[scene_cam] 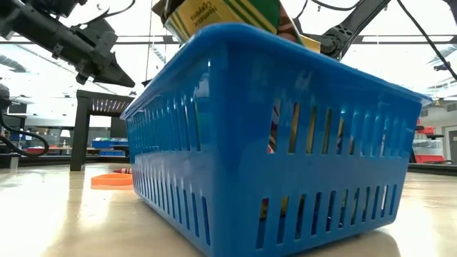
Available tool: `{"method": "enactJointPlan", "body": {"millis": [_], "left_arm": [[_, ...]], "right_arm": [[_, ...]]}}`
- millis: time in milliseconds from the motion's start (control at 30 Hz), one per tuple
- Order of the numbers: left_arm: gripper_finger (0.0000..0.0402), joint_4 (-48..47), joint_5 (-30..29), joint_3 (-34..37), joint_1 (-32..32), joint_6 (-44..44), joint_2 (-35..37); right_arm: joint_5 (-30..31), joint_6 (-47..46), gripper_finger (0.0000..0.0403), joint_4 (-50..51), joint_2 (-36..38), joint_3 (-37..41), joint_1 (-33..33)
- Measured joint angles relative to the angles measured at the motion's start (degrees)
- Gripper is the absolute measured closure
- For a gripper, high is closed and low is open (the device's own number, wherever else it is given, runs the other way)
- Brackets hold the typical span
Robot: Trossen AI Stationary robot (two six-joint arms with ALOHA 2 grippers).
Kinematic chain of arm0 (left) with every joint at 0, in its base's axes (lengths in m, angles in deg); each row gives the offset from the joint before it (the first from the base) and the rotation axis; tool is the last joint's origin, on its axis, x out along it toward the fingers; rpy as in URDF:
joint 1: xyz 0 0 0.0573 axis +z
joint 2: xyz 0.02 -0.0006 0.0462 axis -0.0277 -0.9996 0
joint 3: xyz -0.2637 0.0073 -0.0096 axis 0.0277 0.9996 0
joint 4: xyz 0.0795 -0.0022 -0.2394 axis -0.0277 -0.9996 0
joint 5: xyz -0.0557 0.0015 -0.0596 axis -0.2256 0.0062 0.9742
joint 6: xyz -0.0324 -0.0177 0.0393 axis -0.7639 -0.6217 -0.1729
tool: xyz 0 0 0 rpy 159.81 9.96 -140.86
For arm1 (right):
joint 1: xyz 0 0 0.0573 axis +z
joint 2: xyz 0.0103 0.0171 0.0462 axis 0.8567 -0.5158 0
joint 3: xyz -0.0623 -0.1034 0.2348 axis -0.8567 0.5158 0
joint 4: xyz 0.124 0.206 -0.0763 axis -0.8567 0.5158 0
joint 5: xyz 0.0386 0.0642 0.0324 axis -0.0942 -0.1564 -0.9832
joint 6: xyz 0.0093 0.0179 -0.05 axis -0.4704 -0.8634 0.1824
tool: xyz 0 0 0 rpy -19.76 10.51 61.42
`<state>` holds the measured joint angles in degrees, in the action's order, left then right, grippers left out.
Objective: Pick & Place Office Desk Supplies
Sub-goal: Put the black bin with rubber bands on the shelf
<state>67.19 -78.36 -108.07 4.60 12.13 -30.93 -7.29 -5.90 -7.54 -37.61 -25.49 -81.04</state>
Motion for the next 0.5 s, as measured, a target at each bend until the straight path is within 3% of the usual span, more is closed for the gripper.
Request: {"method": "enactJointPlan", "body": {"millis": [333, 500], "left_arm": [[0.0401, 3.63, -0.75, 0.00, 7.42, -0.44, -4.51], [0.0401, 7.36, 6.14, 0.00, 10.83, 1.74, -8.04]], "right_arm": [[-0.15, 1.28, 0.0403, 1.46, -0.65, -2.11, 0.54], [4.31, 1.67, 0.0403, 1.83, -0.65, -2.10, 1.33]]}}
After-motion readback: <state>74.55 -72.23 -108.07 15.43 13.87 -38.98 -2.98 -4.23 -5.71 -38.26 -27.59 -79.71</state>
